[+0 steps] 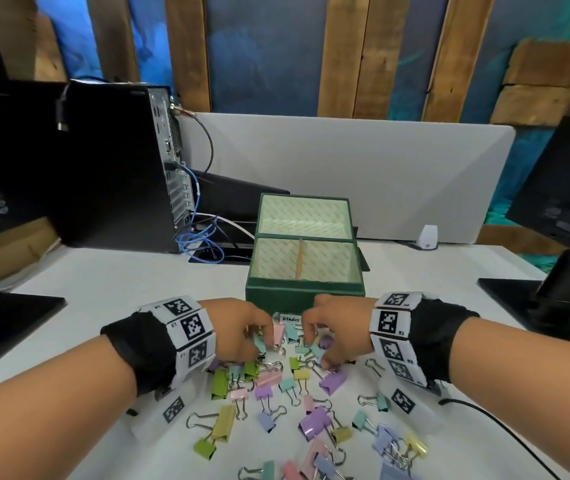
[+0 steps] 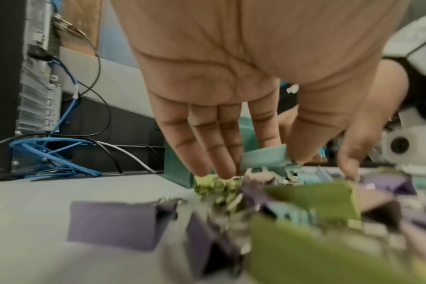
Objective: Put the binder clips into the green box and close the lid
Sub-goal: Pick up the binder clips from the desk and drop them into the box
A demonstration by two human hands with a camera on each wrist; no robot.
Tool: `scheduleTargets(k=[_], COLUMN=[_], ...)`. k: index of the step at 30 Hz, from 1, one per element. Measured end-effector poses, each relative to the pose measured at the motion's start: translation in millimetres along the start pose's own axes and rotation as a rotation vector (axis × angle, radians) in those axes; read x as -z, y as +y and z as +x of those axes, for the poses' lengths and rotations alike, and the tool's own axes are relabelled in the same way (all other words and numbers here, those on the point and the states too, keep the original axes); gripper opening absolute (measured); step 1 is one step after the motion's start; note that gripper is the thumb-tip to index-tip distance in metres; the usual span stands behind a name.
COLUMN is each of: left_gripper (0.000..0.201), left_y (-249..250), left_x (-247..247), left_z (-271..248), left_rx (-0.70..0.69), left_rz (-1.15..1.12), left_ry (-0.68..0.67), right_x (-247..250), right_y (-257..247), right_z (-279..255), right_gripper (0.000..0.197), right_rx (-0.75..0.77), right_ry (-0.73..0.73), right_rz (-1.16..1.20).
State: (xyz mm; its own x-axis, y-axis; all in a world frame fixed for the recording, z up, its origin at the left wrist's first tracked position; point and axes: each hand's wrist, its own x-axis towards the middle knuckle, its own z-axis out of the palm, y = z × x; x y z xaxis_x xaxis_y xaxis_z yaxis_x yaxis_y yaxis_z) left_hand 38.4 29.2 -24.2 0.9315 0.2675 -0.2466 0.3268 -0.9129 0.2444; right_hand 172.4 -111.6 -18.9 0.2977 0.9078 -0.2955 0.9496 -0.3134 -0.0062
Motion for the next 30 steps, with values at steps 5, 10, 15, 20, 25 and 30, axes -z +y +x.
scheduleTargets(k=[5,10,15,20,25,30], left_gripper=[0.019,0.021,0.023,0.025,0.024,0.022], left_y=[-7.1,-18.7,-14.5,-5.3,-11.6,-17.5], left_x=[23.6,58.1,67.3,65.8,62.5,59.1], left_z=[-2.9,14.0,36.8,49.3,51.8,50.3], left_rx=[-0.033,0.006,0.033,0.034,0.068,0.039], left_rz=[-0.208,-0.194,-0.045,0.037,0.016,-0.008], left_ry=[0.179,0.439,0.452,0.436,0.411,0.397], right_x=[-1.3,-3.1,-2.7,5.2,36.4,74.2], right_y=[1.7,3.5,10.0,15.0,28.6,44.9], right_z=[1.2,6.0,7.0,4.8,1.6,15.3], right_gripper=[0.041,0.032,0.028,0.023,0.025,0.024], right_rx=[0.005,-0.015,-0.022,0.005,-0.048,-0.070], right_ry=[-0.101,-0.069,-0.080,-0.021,0.091,0.418], right_rz=[0.000,0.035,0.117,0.153,0.332,0.520])
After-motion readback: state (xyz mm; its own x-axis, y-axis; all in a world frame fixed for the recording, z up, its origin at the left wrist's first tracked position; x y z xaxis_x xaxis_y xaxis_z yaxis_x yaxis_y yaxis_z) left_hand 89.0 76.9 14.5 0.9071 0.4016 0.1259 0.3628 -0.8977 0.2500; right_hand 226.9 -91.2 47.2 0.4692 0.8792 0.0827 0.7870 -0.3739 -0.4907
